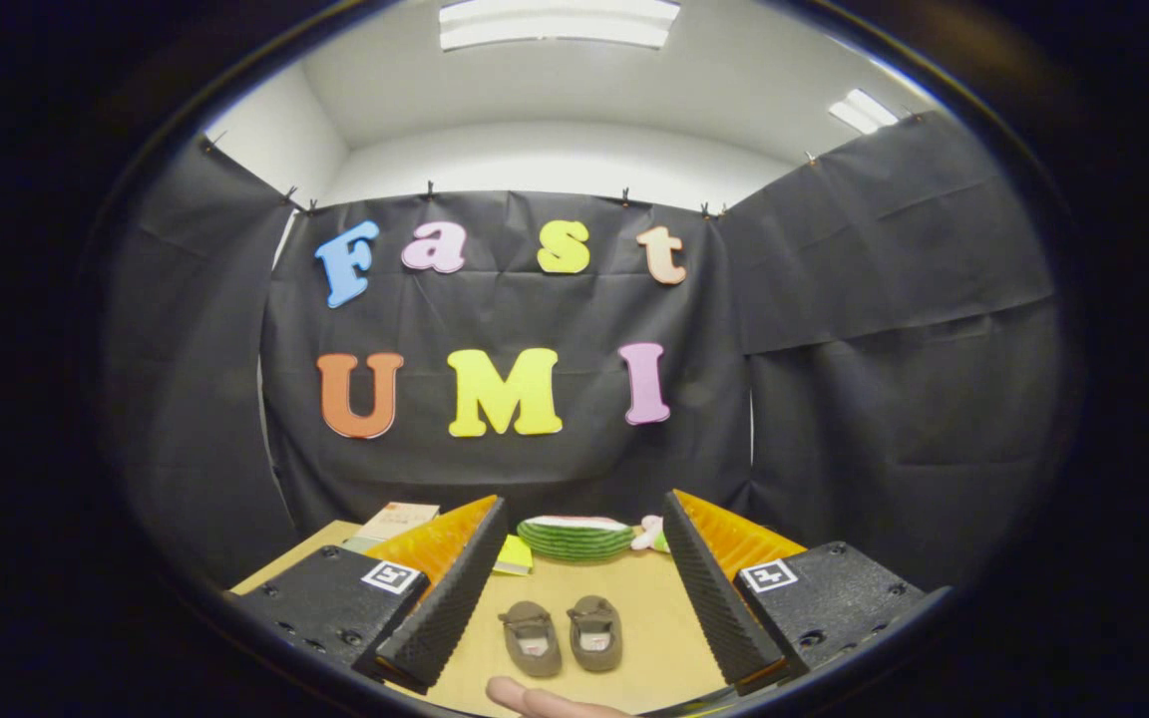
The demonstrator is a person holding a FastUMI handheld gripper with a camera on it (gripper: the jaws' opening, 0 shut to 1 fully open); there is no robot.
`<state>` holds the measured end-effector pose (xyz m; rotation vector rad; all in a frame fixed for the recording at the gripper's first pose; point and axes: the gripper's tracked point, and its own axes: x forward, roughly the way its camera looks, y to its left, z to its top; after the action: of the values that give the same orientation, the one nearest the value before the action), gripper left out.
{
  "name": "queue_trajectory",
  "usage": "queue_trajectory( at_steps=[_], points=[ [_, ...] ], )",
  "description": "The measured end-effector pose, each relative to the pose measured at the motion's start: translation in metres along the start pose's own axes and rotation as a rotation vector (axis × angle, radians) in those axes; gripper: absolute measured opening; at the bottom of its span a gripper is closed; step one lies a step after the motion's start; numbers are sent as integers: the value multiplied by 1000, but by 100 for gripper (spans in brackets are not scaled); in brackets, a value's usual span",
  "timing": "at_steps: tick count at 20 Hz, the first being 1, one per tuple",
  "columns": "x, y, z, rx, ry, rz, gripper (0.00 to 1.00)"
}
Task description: Open the storage box then place both shoes into the box .Put the left shoe in first, then the right shoe, with the right side of both shoes facing outward in a uniform manner.
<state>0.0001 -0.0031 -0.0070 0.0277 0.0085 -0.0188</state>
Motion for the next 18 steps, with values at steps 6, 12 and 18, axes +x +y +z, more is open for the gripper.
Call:
queue_trajectory(
  at_steps=[6,12,18],
  points=[
    [1,3,4,14,-4,12,100],
    [-1,3,3,-1,-22,11,100],
    [1,6,-6,-6,-2,14,100]
  ],
)
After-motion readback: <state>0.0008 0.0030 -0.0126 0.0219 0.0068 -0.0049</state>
